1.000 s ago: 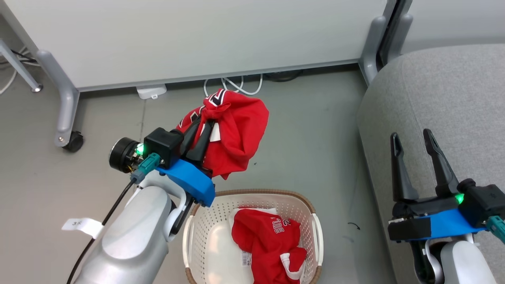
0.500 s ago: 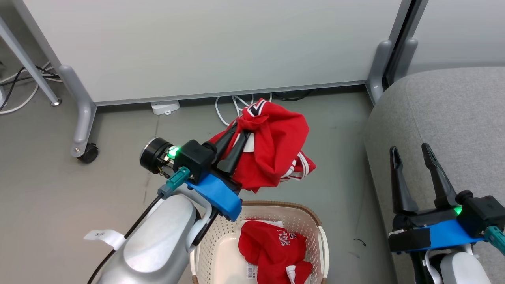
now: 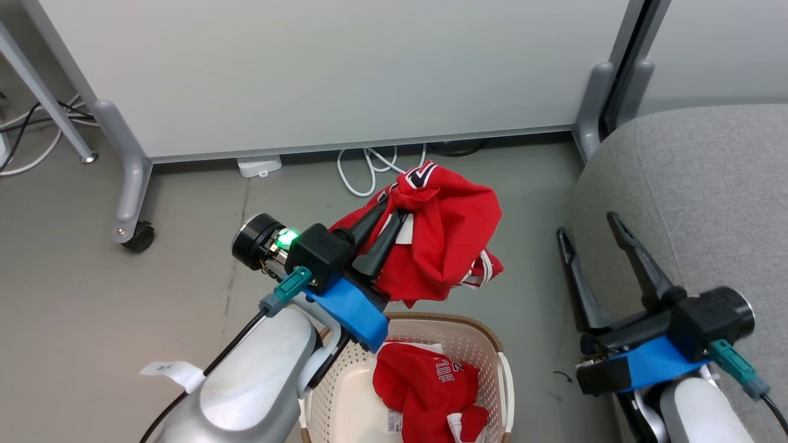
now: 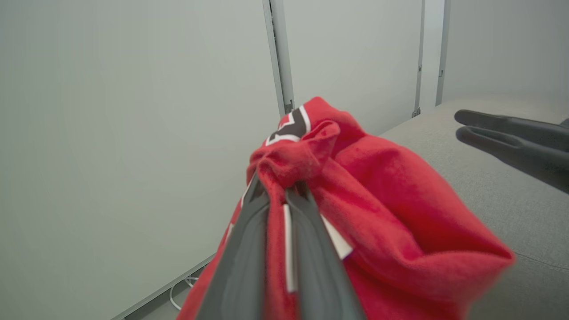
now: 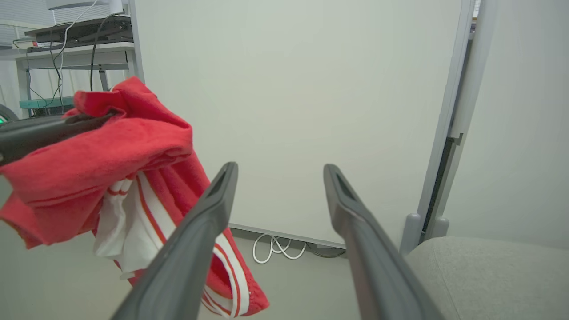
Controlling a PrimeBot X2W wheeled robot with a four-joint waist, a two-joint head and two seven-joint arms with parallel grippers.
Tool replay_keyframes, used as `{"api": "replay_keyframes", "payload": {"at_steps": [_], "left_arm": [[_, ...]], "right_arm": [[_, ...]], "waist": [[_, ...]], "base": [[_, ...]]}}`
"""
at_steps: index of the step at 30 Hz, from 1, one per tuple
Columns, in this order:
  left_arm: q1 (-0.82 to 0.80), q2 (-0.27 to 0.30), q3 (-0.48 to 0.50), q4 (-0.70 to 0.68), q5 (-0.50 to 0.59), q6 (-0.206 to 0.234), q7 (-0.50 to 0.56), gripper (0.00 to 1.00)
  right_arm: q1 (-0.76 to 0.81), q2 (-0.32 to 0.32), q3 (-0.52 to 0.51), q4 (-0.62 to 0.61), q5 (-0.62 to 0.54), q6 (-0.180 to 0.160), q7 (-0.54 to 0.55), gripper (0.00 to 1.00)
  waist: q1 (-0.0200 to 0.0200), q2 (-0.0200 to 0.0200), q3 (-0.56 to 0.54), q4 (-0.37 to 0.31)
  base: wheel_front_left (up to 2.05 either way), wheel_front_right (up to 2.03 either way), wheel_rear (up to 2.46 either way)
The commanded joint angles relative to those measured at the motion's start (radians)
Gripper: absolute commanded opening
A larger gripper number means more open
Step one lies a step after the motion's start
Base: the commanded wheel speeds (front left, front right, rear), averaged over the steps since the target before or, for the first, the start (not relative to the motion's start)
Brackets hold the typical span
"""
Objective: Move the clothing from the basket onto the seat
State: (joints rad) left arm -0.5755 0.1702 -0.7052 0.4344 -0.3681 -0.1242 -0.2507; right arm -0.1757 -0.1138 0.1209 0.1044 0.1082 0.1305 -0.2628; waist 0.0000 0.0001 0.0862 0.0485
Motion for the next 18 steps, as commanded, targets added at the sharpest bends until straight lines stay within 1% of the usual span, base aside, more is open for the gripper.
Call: {"api": "replay_keyframes", "payload": {"at_steps": [1, 11, 18], "left_arm": [[-0.015, 0.001, -0.002, -0.006, 0.004, -0.004, 0.000, 0.00], [-0.042, -0.012, -0.059, -0.019, 0.017, -0.006, -0.001, 0.00], [-0.054, -0.023, -0.105, -0.038, 0.022, -0.005, 0.002, 0.00]], "right_arm": [[-0.020, -0.019, 0.019, 0.007, 0.005, 0.000, -0.003, 1.00], [-0.150, -0.188, 0.267, 0.098, 0.057, 0.000, -0.003, 1.00], [-0.260, -0.285, 0.428, 0.177, 0.107, 0.000, -0.003, 1.00]], "waist": [[0.0000, -0.0001, 0.002, 0.002], [0.0000, -0.0001, 0.014, 0.034], [0.0000, -0.0001, 0.016, 0.055]], "base": [[0.00, 0.00, 0.00], [0.00, 0.00, 0.00], [0.00, 0.00, 0.00]]}}
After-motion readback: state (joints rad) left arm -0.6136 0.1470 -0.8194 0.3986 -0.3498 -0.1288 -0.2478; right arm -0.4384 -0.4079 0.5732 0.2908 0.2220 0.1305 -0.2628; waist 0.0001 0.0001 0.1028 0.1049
